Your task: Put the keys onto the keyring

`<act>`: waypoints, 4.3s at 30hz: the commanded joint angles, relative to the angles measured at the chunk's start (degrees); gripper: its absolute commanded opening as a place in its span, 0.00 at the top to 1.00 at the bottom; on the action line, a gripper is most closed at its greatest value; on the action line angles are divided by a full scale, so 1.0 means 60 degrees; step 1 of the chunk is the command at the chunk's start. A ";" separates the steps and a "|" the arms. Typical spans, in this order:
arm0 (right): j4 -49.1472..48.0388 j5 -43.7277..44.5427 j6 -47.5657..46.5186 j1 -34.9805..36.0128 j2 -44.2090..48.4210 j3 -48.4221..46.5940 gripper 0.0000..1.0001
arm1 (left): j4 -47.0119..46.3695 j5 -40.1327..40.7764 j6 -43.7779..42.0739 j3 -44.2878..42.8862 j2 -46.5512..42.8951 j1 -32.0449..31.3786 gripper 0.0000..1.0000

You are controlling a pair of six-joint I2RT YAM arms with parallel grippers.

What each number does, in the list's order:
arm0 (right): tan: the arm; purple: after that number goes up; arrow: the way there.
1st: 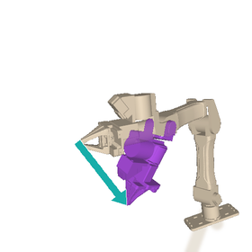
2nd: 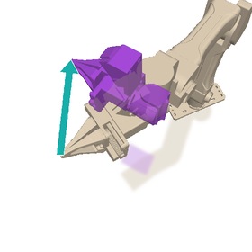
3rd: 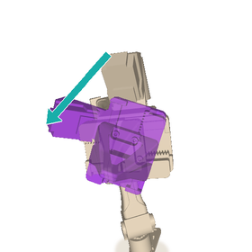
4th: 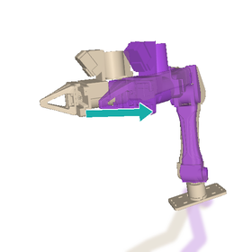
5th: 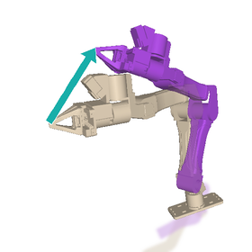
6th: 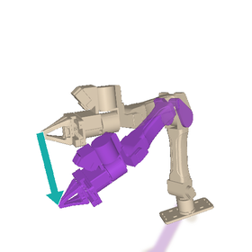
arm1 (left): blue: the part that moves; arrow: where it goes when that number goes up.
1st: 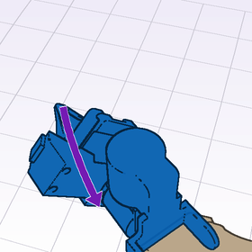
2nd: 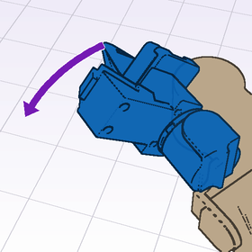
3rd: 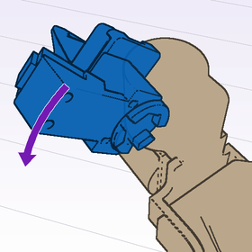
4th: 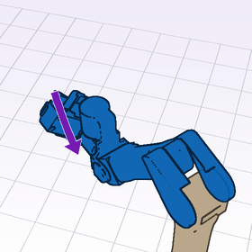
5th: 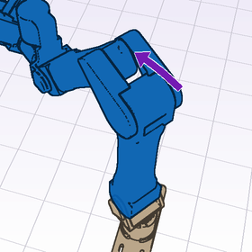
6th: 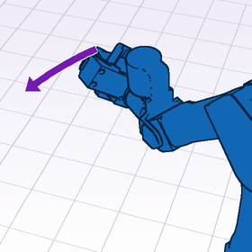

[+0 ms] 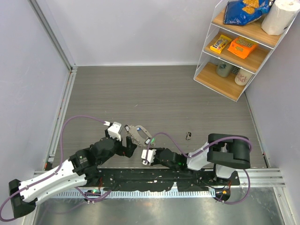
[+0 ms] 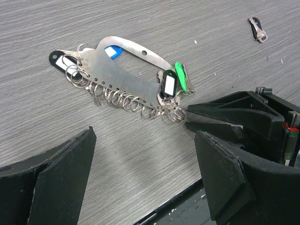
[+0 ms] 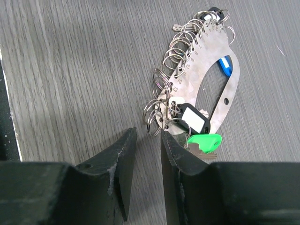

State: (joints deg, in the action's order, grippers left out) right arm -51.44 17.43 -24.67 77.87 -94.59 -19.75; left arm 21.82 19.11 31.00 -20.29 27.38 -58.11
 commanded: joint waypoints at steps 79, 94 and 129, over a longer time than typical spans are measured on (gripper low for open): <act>0.6388 -0.3107 0.2791 -0.0321 0.9479 -0.1246 0.94 | -0.3065 -0.5630 -0.0582 -0.1568 -0.1735 0.0090 0.07; 0.9246 -0.4852 0.4813 -0.0321 0.8881 -0.4983 0.94 | -0.4383 -0.7521 -0.1066 -0.2857 -0.1165 0.0104 0.11; 0.7709 -0.5835 0.6850 -0.0321 0.7341 -0.6640 0.95 | -0.5688 -0.8899 -0.0993 -0.3209 -0.0153 0.0104 0.54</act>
State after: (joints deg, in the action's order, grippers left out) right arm 0.86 -16.97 15.40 75.99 -50.89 -56.25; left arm -9.10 -33.17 25.26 -37.58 26.22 -57.67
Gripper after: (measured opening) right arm 0.060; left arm 0.476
